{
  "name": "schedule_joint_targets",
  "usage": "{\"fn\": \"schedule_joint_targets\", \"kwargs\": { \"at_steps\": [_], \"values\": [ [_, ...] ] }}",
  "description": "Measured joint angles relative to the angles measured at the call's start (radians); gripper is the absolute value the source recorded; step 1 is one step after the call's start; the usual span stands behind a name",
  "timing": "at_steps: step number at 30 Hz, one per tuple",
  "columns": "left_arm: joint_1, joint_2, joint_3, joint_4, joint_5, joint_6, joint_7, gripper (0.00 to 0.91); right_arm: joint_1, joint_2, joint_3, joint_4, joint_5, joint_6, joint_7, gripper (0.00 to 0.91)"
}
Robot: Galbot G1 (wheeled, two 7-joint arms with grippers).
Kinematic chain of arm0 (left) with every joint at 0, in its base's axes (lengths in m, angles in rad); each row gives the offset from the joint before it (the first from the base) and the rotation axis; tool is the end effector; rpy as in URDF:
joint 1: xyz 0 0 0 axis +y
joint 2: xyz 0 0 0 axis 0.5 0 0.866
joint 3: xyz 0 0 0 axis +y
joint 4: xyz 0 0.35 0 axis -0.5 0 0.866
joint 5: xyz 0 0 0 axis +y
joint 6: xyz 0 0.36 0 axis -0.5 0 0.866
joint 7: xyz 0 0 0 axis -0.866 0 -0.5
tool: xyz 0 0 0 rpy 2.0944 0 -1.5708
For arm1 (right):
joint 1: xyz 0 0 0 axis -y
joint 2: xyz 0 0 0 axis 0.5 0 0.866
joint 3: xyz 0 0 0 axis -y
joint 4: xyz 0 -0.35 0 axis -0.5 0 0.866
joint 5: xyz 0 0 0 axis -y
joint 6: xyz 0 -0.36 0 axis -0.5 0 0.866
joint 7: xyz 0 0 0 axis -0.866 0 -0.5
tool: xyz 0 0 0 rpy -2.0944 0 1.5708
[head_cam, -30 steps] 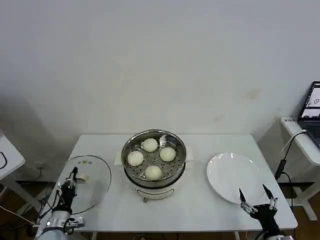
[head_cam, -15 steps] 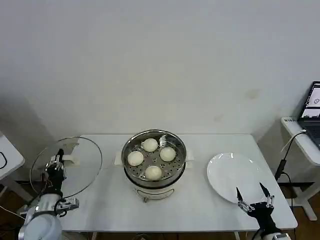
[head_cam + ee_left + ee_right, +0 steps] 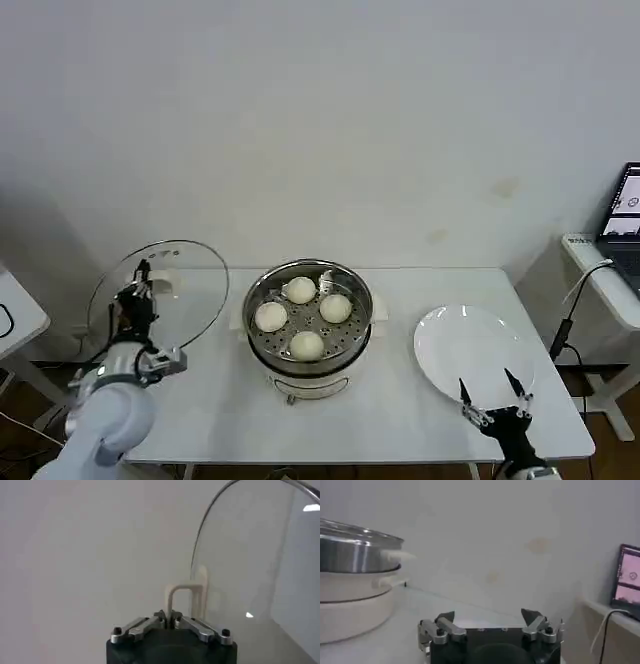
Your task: Take steamed baozi put them in steamer then cover it.
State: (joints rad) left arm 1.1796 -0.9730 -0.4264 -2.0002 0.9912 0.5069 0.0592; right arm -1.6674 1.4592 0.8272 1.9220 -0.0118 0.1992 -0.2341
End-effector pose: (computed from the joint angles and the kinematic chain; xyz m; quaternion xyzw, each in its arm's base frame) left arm 0.2987 0.0864 -0.2247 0.1019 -0.7280 -0.6773 0.0303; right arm 0.1384 -0.1256 -0.3612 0.0217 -0.9902 0.1310 0.0423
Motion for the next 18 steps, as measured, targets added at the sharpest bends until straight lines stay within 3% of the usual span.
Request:
{"fn": "schedule_joint_targets", "kwargs": {
  "at_steps": [18],
  "values": [
    [-0.246, -0.139, 0.276, 0.063, 0.12, 0.114, 0.129, 0.0, -0.013, 0.084, -0.025, 0.016, -0.096, 0.003, 0.006, 0.907]
  ]
}}
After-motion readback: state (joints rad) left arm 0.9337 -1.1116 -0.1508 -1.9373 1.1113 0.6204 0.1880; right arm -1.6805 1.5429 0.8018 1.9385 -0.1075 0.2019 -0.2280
